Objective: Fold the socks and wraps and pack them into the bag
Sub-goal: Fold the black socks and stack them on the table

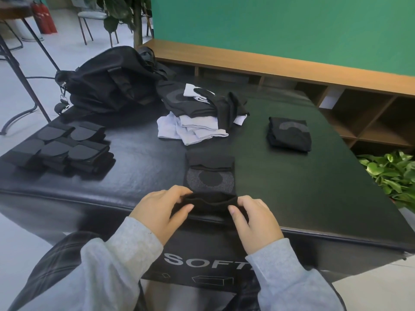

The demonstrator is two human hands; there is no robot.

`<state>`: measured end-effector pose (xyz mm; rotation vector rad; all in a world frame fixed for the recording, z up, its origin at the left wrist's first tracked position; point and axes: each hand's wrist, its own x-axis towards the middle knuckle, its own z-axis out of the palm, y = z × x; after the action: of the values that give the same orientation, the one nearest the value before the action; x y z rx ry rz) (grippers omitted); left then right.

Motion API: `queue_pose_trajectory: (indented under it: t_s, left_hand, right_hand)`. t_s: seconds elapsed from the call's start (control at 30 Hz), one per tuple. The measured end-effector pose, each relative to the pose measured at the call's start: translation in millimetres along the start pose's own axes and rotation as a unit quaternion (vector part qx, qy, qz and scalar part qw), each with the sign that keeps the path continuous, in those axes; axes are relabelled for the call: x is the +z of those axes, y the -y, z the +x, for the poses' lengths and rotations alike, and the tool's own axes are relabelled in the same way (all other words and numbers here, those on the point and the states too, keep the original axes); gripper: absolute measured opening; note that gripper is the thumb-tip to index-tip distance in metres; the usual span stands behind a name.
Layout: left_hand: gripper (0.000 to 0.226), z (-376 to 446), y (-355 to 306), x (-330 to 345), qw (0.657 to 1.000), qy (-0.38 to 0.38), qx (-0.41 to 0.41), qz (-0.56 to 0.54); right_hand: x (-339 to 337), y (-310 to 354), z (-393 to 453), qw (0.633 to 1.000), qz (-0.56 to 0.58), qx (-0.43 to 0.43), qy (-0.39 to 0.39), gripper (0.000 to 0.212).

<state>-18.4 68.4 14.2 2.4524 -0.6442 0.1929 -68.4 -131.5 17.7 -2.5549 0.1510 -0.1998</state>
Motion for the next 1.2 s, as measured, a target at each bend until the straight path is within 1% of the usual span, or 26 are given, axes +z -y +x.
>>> queue_pose_trajectory:
  t_s: [0.07,0.13,0.27,0.37,0.5,0.67,0.77,0.87,0.93,1.0,1.03,1.07,1.1,1.13,1.2]
  left_hand:
    - [0.024,1,-2,0,1.000,-0.009,-0.015,-0.018]
    - [0.025,2,-3,2,0.998,0.000,-0.047,-0.038]
    - [0.037,10,-7,9,0.993,0.016,-0.097,-0.066]
    - [0.046,17,-9,13,0.992,0.025,-0.114,-0.045]
    - [0.042,23,-4,16,0.992,-0.001,-0.122,-0.018]
    - [0.025,24,1,15,0.995,-0.029,-0.098,-0.005]
    - [0.016,22,3,14,0.996,-0.029,-0.082,0.005]
    - [0.010,21,10,16,0.998,-0.030,-0.046,-0.009]
    - [0.018,19,16,18,0.999,-0.031,-0.025,-0.014]
    - [0.022,19,21,20,1.000,-0.029,-0.004,-0.008]
    - [0.022,18,22,20,1.000,-0.023,0.004,-0.002]
    - [0.026,18,23,19,1.000,-0.013,0.012,0.008]
    - [0.035,18,23,18,1.000,-0.002,0.021,0.019]
    - [0.043,17,23,18,0.999,0.010,0.030,0.025]
    - [0.046,18,23,16,0.999,0.034,0.026,0.030]
  right_hand:
    - [1,2,0,1.000,-0.005,0.015,-0.015,0.018]
    - [2,5,1,0.999,-0.014,0.032,-0.030,0.016]
    - [5,11,4,0.997,-0.015,0.065,-0.036,0.018]
    - [7,11,7,0.996,-0.010,0.084,-0.036,0.022]
    - [7,11,11,0.994,-0.036,0.097,-0.031,0.021]
    - [9,11,15,0.992,-0.059,0.105,-0.036,0.018]
    - [10,7,14,0.992,-0.041,0.106,-0.054,0.016]
    - [14,2,11,0.992,-0.055,0.089,-0.074,0.016]
    - [19,-1,9,0.991,-0.050,0.056,-0.109,0.018]
    - [26,-7,7,0.987,-0.051,0.002,-0.154,0.029]
    - [27,-8,6,0.984,-0.063,-0.023,-0.166,0.030]
    - [29,-9,6,0.982,-0.078,-0.042,-0.168,0.027]
    - [30,-9,6,0.981,-0.094,-0.050,-0.160,0.028]
    - [30,-9,6,0.983,-0.105,-0.051,-0.144,0.035]
    - [29,-10,6,0.985,-0.121,-0.037,-0.118,0.045]
